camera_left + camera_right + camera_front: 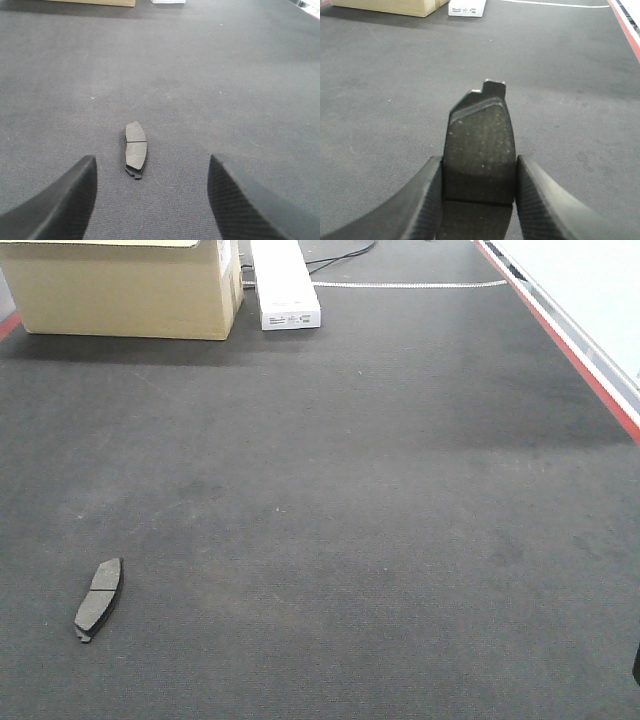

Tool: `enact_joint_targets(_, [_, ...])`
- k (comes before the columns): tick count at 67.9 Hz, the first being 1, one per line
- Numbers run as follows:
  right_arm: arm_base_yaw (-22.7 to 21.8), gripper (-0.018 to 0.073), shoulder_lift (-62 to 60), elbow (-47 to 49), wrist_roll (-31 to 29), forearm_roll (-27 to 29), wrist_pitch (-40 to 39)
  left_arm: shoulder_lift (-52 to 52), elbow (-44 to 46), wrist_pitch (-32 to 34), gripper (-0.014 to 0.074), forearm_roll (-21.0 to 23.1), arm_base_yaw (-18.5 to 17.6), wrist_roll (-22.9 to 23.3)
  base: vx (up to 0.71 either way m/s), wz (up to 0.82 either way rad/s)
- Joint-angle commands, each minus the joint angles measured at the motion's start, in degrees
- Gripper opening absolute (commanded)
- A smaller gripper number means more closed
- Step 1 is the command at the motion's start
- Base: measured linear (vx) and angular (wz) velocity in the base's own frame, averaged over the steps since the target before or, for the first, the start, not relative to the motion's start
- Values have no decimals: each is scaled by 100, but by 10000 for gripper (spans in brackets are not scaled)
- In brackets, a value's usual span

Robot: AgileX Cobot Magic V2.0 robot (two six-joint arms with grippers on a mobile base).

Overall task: Move and align brake pads A on conveyor
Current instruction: 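Raise the open left gripper away from the placed pad, then lower the right gripper with its brake pad onto the belt and open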

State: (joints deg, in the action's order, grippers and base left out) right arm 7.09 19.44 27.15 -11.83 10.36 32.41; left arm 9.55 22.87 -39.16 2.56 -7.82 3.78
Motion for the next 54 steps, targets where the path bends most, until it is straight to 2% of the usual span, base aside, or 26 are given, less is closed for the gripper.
enact_joint_targets(1, [-22,-8,30,180,-37,26,-586,68,126,404,460,53,-25,10,0,0])
enact_joint_targets(19, [-22,-5,421,213,439,62,-650,68,126,402,460,53,-18,10,0,0])
enact_joint_targets(54, [-22,6,4086,1892,455,-40,301,68,126,397,460,53,-18,10,0,0])
